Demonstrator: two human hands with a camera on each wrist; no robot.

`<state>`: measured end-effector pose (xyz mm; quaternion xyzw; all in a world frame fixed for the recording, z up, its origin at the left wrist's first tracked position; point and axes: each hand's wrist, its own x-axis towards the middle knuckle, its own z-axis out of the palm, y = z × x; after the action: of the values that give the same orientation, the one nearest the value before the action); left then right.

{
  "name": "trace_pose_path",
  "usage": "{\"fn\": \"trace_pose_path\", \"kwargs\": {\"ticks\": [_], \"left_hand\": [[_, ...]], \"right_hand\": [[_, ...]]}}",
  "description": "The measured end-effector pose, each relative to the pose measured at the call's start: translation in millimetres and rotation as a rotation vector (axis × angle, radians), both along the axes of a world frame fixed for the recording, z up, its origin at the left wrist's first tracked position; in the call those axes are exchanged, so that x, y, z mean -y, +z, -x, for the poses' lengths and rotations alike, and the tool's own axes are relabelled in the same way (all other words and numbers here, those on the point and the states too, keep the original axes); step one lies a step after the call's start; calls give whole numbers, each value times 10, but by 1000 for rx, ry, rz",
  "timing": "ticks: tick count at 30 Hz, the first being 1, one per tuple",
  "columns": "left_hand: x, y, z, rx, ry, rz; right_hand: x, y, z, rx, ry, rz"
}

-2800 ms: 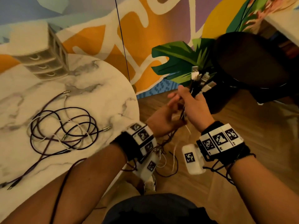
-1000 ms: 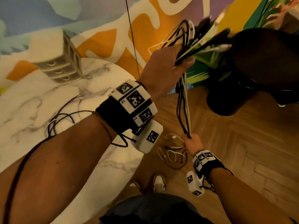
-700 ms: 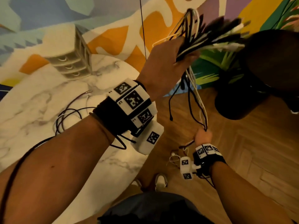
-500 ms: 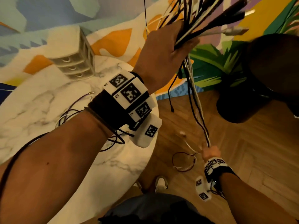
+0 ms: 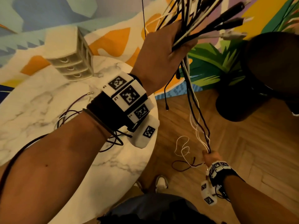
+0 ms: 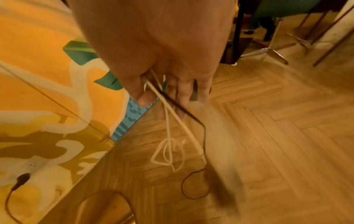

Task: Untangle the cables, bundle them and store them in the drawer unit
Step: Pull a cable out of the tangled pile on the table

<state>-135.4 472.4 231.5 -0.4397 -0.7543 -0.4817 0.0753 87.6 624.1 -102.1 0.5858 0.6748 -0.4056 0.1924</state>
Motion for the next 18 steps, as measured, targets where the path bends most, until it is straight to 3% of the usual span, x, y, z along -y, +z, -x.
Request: {"fn": "trace_pose_path", "kwargs": {"ticks": [4, 8, 11, 15, 18], "left_hand": [[-46, -157, -122, 62, -24, -2], [-122, -331, -316, 163, -82, 22], [-157, -489, -449, 214, -102, 76], [-163, -724, -551, 225, -113, 191], [-151, -814, -576, 230, -99, 279]], "right_hand": [[-10, -27, 43, -1, 153, 16], [-45, 243, 263, -242, 327, 9], [53, 903, 469, -580, 355, -29], [294, 1925, 733, -1015, 412, 207], [444, 2284, 890, -1087, 440, 167]]}}
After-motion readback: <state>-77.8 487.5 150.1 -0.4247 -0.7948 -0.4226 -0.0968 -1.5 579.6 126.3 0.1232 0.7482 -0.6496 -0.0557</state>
